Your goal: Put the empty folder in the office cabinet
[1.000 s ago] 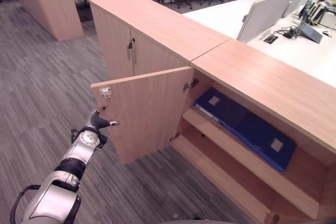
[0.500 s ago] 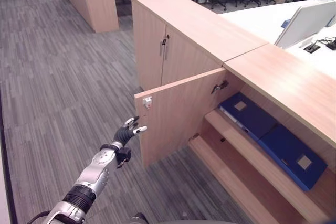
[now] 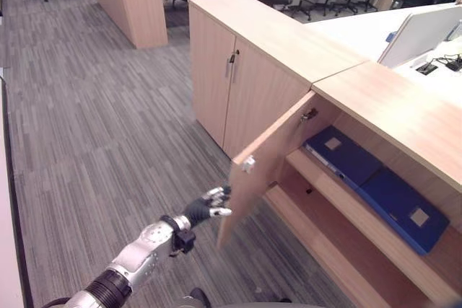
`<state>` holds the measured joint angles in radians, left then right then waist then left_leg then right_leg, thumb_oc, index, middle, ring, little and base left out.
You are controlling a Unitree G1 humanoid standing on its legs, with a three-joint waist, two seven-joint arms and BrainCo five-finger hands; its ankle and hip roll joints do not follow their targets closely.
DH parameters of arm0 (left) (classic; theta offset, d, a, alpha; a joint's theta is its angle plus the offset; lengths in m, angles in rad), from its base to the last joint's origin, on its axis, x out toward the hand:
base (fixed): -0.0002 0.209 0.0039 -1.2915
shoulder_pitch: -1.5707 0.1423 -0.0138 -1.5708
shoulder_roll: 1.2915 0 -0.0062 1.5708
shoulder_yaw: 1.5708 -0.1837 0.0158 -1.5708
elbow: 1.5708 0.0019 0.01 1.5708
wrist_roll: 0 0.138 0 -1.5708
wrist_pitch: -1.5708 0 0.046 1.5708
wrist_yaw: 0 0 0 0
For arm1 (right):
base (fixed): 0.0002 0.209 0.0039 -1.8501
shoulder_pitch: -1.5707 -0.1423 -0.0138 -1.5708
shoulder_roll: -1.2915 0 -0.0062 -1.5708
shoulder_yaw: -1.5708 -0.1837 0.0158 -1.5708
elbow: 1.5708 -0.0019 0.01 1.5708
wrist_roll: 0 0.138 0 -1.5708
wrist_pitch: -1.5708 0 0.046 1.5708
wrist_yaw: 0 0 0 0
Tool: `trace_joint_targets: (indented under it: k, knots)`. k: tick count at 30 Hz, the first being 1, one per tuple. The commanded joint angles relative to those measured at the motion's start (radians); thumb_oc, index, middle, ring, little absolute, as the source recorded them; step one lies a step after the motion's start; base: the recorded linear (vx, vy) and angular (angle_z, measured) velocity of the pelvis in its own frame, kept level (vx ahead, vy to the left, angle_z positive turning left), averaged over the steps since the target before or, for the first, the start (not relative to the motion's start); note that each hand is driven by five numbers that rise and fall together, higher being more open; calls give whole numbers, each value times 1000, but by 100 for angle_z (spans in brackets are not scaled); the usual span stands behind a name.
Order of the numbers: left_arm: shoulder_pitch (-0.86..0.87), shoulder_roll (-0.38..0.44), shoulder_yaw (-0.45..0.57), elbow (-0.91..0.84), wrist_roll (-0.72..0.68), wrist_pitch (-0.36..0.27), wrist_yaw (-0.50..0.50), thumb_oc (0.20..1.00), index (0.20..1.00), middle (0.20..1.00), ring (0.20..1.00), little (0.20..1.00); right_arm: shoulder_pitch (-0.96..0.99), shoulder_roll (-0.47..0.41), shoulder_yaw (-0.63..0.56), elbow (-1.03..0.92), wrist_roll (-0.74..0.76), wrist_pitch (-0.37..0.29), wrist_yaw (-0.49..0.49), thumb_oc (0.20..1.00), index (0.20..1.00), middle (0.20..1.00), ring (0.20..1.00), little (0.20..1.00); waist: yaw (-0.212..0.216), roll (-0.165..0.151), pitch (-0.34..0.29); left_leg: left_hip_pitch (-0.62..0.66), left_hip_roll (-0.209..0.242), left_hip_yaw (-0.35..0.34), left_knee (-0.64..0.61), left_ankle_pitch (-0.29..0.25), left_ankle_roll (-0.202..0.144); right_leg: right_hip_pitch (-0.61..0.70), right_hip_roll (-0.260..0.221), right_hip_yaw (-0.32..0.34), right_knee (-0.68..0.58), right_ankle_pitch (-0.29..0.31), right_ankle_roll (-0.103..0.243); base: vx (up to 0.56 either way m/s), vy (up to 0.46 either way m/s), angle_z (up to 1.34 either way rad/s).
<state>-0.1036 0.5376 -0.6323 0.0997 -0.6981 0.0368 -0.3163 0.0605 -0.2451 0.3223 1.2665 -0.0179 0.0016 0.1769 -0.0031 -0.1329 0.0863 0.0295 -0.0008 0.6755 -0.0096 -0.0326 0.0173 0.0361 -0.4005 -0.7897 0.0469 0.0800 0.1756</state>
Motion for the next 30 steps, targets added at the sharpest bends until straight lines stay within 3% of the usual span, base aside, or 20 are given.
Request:
trace_joint_targets:
  k: [1,13,16,21,24,25,27,30]
  knots:
    - [-115,-178,-27,-105,-9,-78,-43,1000,1000,1000,1000,1000,-46,70,5,20,78,-24,-25,1000,1000,1000,1000,1000,-77,54,-58,15,67,-88,16,-26,-3,48,5,-69,-13,101,49,-69,113,-11]
    - [-118,-177,-37,-87,6,-80,-37,1000,1000,1000,1000,1000,-6,60,17,-18,38,-25,-22,1000,1000,1000,1000,1000,-129,46,-18,26,40,-79,-25,-14,3,-3,-54,-40,9,182,78,-71,56,-39]
    - [-122,-173,-19,-87,10,-86,-21,1000,1000,1000,1000,1000,1,46,10,-37,27,-20,-16,1000,1000,1000,1000,1000,-151,71,9,35,64,-35,-28,-7,5,-11,-84,-38,125,143,68,-77,59,-14]
    - [-97,-167,12,-101,-4,-78,-3,1000,1000,1000,1000,1000,3,42,23,-11,-3,-16,-11,1000,1000,1000,1000,1000,-130,82,9,33,96,13,-11,-6,10,7,-101,-46,238,58,47,-37,-37,-41]
    - [-85,-160,26,-90,-4,-75,5,1000,1000,1000,1000,1000,-6,41,35,-2,-9,-14,-15,1000,1000,1000,1000,1000,-104,80,-4,14,125,51,1,11,2,25,-62,-14,195,15,30,-80,-215,-60]
    - [-86,-151,18,-84,2,-73,-1,1000,1000,1000,1000,1000,-14,44,42,-4,-2,-18,-20,1000,1000,1000,1000,1000,-88,71,-12,-4,159,78,16,44,-21,37,19,19,103,-33,6,-87,-295,-109]
    - [-90,-147,13,-82,4,-72,-3,1000,1000,1000,1000,1000,-23,48,48,-4,-1,-16,-21,1000,1000,1000,1000,1000,-84,73,-16,-3,185,95,17,58,-37,30,49,32,76,-38,-4,-19,-269,-135]
    - [-126,-152,-23,-75,24,-67,-24,1000,1000,1000,1000,1000,-41,51,89,-37,13,-31,-28,1000,1000,1000,1000,1000,-108,76,-22,22,252,135,24,86,-73,15,148,92,22,-72,-42,62,-363,-129]
